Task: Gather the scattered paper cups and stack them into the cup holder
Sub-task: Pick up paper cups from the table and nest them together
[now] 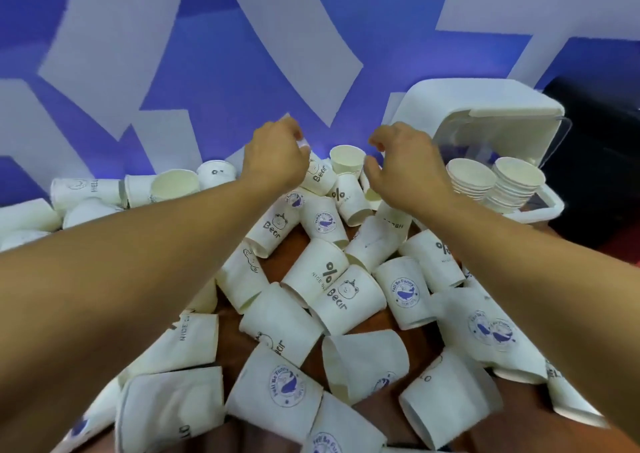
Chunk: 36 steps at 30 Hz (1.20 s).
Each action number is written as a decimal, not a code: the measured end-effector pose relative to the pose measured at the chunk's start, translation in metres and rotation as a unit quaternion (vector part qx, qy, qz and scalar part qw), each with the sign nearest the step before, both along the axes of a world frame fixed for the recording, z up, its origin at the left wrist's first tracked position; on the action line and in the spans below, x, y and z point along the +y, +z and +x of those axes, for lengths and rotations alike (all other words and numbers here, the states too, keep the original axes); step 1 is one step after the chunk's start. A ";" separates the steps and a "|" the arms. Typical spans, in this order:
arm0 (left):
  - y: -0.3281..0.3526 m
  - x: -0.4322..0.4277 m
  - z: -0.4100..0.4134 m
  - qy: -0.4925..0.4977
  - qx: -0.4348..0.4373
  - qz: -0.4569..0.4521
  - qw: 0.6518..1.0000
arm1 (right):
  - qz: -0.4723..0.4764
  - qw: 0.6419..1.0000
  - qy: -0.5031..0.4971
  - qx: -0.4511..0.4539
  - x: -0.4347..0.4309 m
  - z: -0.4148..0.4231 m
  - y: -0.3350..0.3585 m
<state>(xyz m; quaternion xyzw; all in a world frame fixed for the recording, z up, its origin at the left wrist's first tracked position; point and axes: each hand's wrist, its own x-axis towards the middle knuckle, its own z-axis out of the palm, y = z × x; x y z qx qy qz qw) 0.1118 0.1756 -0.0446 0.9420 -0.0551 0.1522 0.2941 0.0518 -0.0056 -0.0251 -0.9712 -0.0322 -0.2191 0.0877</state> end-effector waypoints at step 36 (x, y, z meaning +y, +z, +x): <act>0.054 0.233 -0.090 0.142 -0.051 -0.114 0.982 | -0.007 0.983 0.157 0.092 0.175 -0.036 0.024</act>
